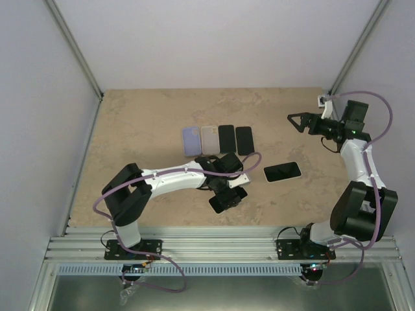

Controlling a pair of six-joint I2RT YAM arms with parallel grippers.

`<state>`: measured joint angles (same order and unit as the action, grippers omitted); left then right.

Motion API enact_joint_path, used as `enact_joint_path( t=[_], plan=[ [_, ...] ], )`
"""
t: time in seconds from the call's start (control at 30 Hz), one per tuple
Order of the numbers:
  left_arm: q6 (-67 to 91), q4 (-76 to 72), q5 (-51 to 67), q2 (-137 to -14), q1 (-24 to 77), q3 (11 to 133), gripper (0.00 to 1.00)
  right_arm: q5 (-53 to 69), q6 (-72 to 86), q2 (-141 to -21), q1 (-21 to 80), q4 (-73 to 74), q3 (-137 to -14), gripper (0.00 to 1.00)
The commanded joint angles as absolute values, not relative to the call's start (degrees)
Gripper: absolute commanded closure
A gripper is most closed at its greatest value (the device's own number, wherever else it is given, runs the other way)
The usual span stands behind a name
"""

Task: Take the phone out of the phone case
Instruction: Pick up the phone at the center of the board.

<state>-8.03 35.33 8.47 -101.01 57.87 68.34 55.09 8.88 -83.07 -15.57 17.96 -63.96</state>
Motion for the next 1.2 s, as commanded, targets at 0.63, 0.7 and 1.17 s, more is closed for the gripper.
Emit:
enact_joint_path(
  t=[0.63, 0.7, 1.17],
  plan=[
    [-2.86, 35.48, 10.26, -106.49, 56.43, 68.26, 0.01, 56.12, 9.23, -81.21, -15.91, 16.18, -62.56, 0.02],
    [-2.95, 35.57, 10.93, -107.24, 56.7, 68.32, 0.01, 56.12, 9.21, -81.21, -15.92, 16.18, -62.58, 0.02],
    [-3.02, 35.43, 3.72, -110.85, 61.44, 68.77, 0.03, 56.09, 9.14, -81.04, -16.0, 16.44, -62.67, 0.02]
  ],
)
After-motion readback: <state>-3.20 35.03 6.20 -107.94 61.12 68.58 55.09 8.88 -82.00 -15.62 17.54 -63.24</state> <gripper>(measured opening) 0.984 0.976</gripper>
